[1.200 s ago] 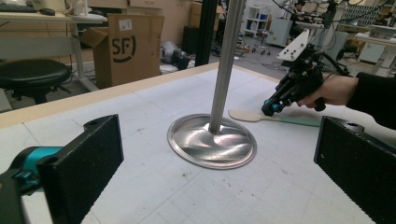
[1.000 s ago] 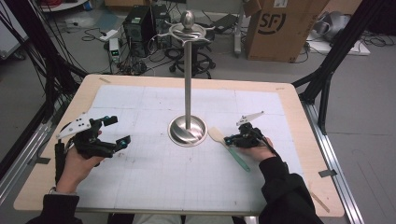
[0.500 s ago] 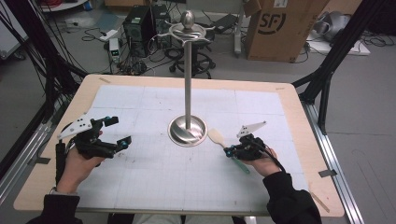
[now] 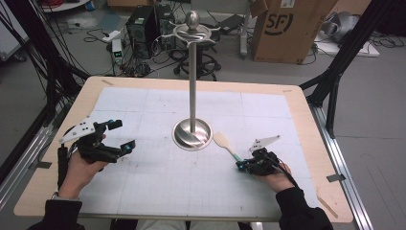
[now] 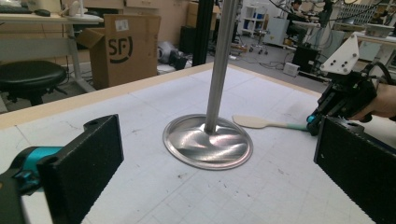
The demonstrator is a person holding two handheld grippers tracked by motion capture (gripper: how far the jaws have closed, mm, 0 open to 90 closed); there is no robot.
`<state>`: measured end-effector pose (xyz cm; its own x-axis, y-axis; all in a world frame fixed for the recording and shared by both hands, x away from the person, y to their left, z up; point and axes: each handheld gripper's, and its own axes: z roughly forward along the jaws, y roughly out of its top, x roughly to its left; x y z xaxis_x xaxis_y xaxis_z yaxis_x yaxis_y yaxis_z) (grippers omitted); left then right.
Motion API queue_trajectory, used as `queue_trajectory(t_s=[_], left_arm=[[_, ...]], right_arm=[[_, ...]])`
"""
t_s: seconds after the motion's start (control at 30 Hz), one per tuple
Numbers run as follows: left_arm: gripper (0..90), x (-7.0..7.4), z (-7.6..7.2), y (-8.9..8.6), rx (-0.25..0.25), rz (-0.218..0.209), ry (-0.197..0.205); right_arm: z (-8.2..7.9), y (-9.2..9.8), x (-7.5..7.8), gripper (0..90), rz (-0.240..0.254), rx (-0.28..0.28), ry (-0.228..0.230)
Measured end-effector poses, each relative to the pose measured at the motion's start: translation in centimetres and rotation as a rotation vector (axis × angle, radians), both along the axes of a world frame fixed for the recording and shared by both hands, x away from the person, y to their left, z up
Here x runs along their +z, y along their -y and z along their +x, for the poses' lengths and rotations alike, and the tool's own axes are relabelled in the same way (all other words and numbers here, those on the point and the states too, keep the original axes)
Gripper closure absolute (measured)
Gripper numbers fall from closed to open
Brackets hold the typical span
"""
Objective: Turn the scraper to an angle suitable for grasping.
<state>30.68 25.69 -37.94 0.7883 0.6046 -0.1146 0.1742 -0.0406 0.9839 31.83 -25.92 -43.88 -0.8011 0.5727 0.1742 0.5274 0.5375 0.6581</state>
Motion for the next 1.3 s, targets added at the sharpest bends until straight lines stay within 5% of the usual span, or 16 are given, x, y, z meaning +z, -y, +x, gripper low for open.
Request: queue_trajectory(t_s=[0.43,0.6,0.67,0.87,1.07,1.3], left_arm=[[1.9,0.0,0.0,0.1,-0.001,-0.005,-0.001],[1.9,0.0,0.0,0.1,0.002,-0.006,-0.002],[1.9,-0.1,0.1,0.1,0.002,-0.002,-0.005],[1.9,-0.1,0.0,0.4,-0.004,0.004,-0.006],[1.9,0.0,0.0,0.1,0.002,-0.003,-0.005],[1.9,0.0,0.0,0.1,-0.003,-0.004,-0.002]], right_arm=[[2.9,3.5,0.0,90.0,-0.031,-0.139,0.055],[3.6,3.9,0.0,90.0,-0.014,-0.153,0.048],[3.8,3.6,0.5,90.0,0.04,-0.154,0.055],[5.3,1.6,1.1,90.0,0.035,-0.115,0.077],[8.7,-1.3,1.3,90.0,0.052,-0.098,0.05],[10.9,-3.2,1.1,90.0,0.037,-0.09,0.031]])
